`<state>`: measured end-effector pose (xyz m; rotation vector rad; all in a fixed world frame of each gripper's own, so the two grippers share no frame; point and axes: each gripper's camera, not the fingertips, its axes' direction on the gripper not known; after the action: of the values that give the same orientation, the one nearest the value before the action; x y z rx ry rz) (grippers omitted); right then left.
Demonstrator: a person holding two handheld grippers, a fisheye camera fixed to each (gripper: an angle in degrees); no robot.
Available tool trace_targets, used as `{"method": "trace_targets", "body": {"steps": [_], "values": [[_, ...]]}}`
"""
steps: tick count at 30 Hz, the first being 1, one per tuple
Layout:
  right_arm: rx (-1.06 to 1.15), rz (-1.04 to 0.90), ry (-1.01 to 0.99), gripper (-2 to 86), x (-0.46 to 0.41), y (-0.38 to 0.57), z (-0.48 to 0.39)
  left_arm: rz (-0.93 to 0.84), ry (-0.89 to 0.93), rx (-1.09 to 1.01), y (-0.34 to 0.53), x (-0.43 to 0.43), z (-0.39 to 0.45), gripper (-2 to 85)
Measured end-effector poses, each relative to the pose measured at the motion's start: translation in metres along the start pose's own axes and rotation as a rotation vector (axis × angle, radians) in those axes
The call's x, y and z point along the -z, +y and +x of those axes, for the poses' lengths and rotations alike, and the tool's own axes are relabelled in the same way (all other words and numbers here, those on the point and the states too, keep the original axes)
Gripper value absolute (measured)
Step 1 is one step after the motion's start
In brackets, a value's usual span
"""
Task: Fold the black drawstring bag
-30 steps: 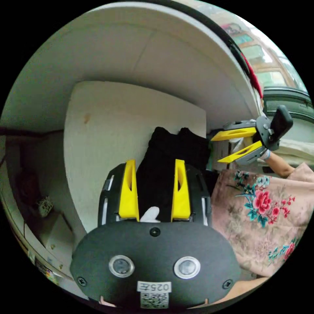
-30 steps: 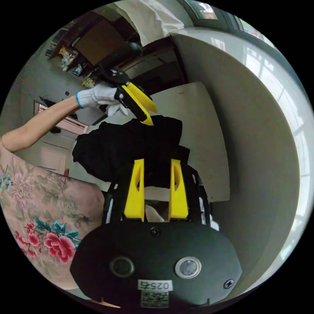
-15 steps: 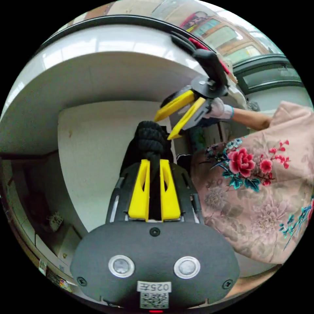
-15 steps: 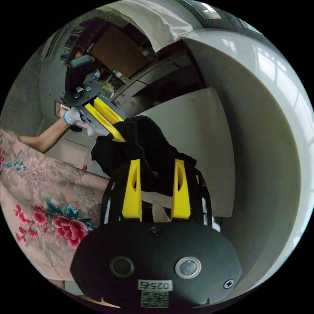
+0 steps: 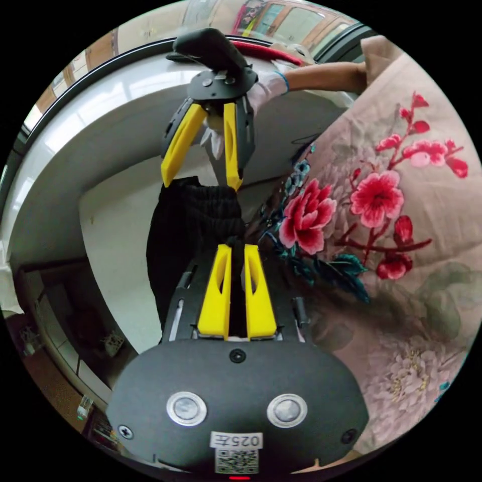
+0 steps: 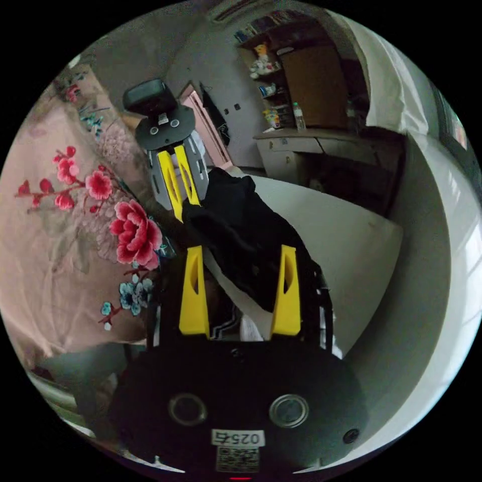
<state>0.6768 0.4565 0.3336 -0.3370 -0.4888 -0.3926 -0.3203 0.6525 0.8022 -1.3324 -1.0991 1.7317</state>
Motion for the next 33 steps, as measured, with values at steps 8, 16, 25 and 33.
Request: {"method": "trace_targets", "body": {"steps": [8,16,25,33], "values": [[0.142,0.048,0.070,22.8,-0.021,0.003,-0.015,-0.007,-0.034,-0.051,-0.021,0.034,0.006,0.1],[0.229,-0.044,0.086,21.6,-0.040,0.005,-0.005,-0.157,-0.110,-0.344,-0.054,0.029,0.044,0.0],[-0.224,-0.149,-0.038,5.9,-0.050,0.047,0.014,0.105,0.116,0.114,-0.058,0.046,-0.091,-0.7],[-0.602,-0.059,-0.164,5.6,-0.061,0.094,0.059,-0.190,0.259,0.126,-0.147,-0.063,-0.195,5.0]]}}
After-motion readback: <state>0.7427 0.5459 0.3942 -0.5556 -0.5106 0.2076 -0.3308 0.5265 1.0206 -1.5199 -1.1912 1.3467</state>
